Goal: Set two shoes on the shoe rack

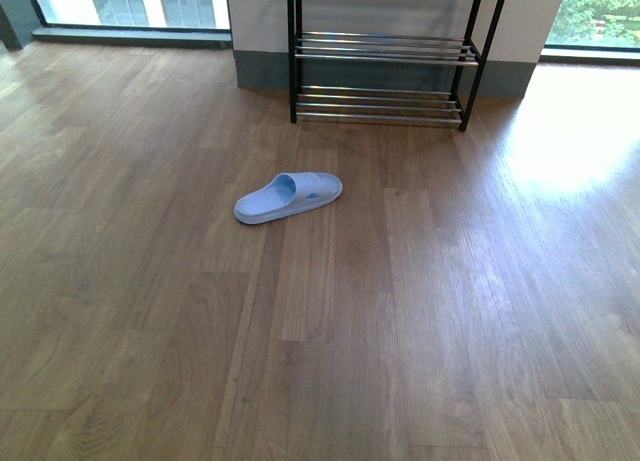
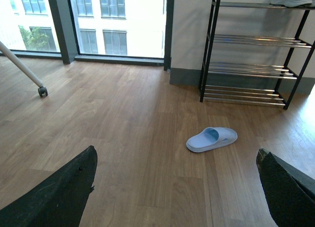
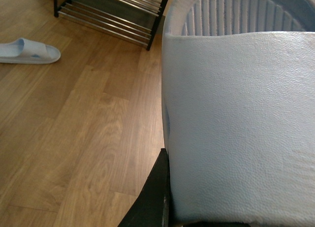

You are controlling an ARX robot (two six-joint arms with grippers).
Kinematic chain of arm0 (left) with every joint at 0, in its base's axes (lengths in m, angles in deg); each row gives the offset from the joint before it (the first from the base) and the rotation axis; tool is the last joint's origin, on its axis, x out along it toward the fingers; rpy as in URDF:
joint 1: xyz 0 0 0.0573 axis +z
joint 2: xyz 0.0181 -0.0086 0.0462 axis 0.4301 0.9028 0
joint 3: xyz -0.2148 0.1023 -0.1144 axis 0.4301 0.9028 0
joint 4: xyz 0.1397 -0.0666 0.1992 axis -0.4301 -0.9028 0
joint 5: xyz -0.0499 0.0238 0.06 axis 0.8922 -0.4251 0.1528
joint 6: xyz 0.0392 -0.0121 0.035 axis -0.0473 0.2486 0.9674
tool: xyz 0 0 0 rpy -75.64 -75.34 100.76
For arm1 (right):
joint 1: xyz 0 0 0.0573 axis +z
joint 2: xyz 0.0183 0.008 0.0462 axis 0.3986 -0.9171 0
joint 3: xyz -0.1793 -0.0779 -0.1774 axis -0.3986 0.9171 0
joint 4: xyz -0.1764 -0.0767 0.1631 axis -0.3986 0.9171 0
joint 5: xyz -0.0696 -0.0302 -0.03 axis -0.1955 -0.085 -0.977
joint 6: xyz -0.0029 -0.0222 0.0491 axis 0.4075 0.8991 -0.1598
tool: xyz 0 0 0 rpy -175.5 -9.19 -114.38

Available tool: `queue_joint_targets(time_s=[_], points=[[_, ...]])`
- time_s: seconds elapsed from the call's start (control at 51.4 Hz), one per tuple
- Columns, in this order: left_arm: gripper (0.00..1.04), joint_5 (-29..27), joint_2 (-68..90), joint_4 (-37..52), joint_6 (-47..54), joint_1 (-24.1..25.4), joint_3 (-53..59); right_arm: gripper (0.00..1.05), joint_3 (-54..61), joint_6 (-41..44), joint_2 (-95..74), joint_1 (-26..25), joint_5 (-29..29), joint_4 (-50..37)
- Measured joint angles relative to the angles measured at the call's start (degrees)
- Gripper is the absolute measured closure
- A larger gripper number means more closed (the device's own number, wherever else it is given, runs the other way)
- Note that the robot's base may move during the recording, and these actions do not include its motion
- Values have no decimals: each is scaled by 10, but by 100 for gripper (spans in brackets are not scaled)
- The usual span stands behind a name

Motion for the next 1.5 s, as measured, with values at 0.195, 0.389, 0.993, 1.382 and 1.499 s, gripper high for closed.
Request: queue_joint_targets(time_s=[0.195, 0.389, 0.993, 1.382, 1.499], points=[[9, 0, 0, 0, 0, 0, 0, 103, 0, -2, 0, 0, 0, 0], [9, 0, 0, 0, 0, 0, 0, 103, 0, -3, 0, 0, 0, 0], [9, 0, 0, 0, 0, 0, 0, 103, 1, -3, 1, 0, 0, 0], [9, 0, 0, 0, 0, 0, 0, 103, 1, -3, 1, 1, 0, 0], [9, 0, 0, 0, 0, 0, 0, 103, 2, -3, 1, 1, 0, 0]])
